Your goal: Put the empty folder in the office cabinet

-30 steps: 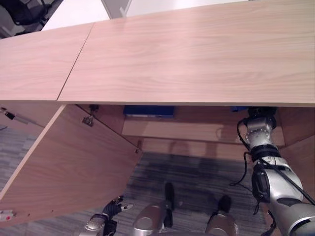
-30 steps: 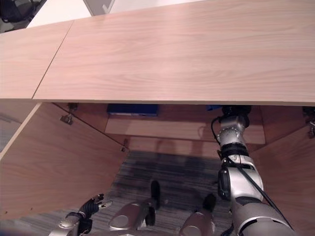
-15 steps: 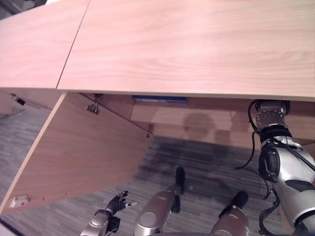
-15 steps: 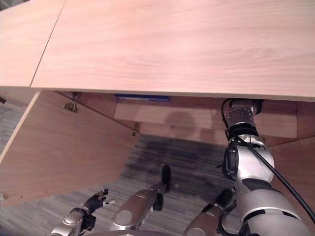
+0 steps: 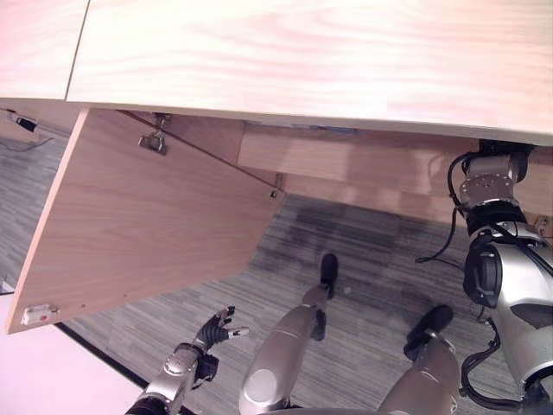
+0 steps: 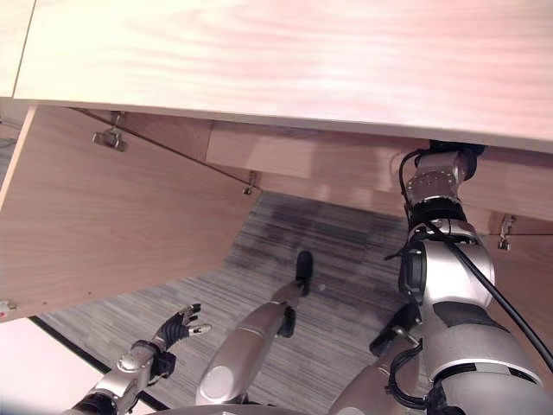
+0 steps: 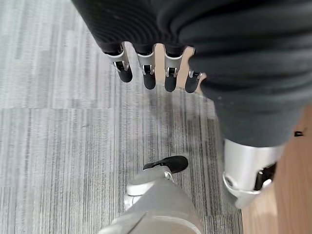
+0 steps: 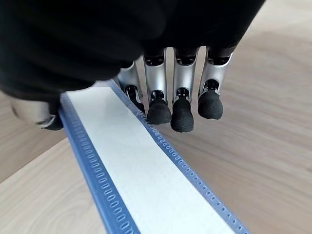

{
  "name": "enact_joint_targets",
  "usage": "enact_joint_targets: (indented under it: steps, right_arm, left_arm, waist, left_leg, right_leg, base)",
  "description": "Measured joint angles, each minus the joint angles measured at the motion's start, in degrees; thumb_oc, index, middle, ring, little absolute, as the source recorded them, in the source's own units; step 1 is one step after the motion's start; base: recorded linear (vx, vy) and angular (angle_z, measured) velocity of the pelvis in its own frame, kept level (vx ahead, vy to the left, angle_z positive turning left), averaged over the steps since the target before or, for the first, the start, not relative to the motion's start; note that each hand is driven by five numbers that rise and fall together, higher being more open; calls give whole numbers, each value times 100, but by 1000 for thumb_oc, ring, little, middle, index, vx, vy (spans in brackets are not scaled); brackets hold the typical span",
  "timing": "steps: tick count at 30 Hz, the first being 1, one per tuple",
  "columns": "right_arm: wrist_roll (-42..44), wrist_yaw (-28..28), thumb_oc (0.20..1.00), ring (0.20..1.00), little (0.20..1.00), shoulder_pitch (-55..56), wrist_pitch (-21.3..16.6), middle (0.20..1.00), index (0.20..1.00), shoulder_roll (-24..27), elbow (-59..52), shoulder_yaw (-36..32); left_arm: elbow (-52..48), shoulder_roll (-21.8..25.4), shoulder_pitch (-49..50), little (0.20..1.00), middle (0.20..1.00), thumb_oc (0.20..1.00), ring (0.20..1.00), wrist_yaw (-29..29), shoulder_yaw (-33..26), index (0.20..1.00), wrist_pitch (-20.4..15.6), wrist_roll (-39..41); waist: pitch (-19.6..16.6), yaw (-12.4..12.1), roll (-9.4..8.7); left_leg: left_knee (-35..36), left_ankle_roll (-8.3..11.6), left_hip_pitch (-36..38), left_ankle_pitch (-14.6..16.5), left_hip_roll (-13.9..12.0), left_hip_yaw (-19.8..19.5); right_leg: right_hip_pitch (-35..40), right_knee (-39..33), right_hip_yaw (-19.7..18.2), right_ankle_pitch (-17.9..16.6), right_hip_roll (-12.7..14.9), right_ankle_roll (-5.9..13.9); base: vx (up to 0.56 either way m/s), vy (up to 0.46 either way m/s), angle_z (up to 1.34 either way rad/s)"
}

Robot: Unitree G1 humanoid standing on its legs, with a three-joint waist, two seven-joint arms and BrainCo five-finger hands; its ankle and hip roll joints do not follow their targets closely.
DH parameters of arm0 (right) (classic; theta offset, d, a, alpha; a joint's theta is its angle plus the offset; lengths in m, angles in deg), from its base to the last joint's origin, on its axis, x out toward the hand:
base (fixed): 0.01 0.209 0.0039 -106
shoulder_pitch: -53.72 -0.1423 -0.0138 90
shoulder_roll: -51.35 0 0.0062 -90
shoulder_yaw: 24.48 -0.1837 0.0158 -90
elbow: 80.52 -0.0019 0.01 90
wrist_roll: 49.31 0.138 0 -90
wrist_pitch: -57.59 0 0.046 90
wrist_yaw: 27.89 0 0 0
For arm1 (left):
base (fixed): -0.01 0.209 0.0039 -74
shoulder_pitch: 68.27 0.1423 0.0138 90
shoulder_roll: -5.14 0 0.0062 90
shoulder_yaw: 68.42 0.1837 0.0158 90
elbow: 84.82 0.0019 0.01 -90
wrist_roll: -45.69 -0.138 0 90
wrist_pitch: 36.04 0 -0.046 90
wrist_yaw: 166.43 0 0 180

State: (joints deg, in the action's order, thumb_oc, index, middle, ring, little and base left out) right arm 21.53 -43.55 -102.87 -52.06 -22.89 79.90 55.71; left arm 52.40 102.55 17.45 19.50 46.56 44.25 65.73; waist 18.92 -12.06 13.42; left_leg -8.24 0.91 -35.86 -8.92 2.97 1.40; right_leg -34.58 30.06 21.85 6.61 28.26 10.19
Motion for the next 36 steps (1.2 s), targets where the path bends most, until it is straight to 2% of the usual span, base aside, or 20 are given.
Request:
enact_joint_targets:
  steps: [3,5,6,10,18,22,24,26,27,36]
  right_arm:
    - [6,62,200,200,200,-4,-5,200,200,-56,13,32]
    - [10,71,200,200,200,-16,34,200,200,-161,7,66]
    - [12,81,200,200,200,-43,31,200,200,-206,10,119]
    - [68,79,200,200,200,-72,27,200,200,-259,18,105]
    - [214,294,200,200,200,232,-23,200,200,-558,172,238]
    - [114,442,200,200,200,721,-92,200,200,-1041,165,268]
    - [114,454,200,200,200,793,-117,200,200,-1192,224,248]
    - [106,488,200,200,200,918,-119,200,200,-1385,324,285]
    - [108,495,200,200,200,951,-120,200,200,-1494,376,294]
    - [120,412,200,200,200,917,-105,200,200,-1498,382,233]
  left_arm:
    - [-55,8,-49,1000,1000,1000,1000,2,17,1000,3,4]
    - [-44,18,-6,1000,1000,1000,1000,-2,25,1000,6,4]
    - [-68,17,-9,1000,1000,1000,1000,-6,26,1000,5,7]
    - [-123,14,-19,1000,1000,1000,1000,-36,22,1000,-3,9]
    - [-116,-51,-13,1000,1000,1000,1000,-47,43,1000,-3,104]
    - [-100,-70,-11,1000,1000,1000,1000,-140,36,1000,-7,103]
    - [-100,-115,-8,1000,1000,1000,1000,-218,35,1000,-12,103]
    - [3,-126,1,1000,1000,1000,1000,-261,50,1000,-44,103]
    - [-7,-278,10,1000,1000,1000,1000,-306,79,1000,-30,103]
    - [176,-295,16,1000,1000,1000,1000,-336,191,1000,-80,98]
  waist:
    - [-22,3,-45]
    - [-124,-37,-174]
    - [-152,-26,-186]
    - [-280,-30,-208]
    - [-396,-55,-204]
    - [-469,48,-210]
    - [-506,75,-259]
    - [-601,75,-410]
    - [-619,100,-439]
    - [-641,43,-488]
  left_leg:
    - [-235,49,-162,122,-21,-53]
    - [-354,84,-266,142,-35,21]
    - [-448,83,-336,251,-47,19]
    - [-780,107,-590,338,-83,-8]
    - [-763,163,-698,269,-127,-32]
    - [-738,161,-682,256,-127,-30]
    - [-758,212,-681,316,-134,-50]
    - [-744,198,-691,268,-161,-11]
    - [-729,254,-690,338,-194,-28]
    - [-660,286,-669,206,-280,-46]
  right_leg:
    - [-178,268,-159,210,7,-38]
    - [-398,442,-323,256,8,-74]
    - [-461,522,-343,320,16,-59]
    - [-656,760,-403,430,18,-126]
    - [-835,890,-416,465,0,-205]
    - [-831,883,-418,469,-2,-215]
    - [-837,931,-429,543,-3,-219]
    - [-932,974,-490,543,-19,-285]
    - [-918,985,-495,602,-63,-250]
    - [-925,968,-470,543,-168,-314]
  base:
    - [88,-14,10]
    - [45,-2,-14]
    - [55,-9,-2]
    - [56,-3,2]
    - [-2,7,0]
    - [45,-3,0]
    - [0,0,0]
    - [19,-18,-8]
    - [24,-26,-13]
    - [-4,-13,-1]
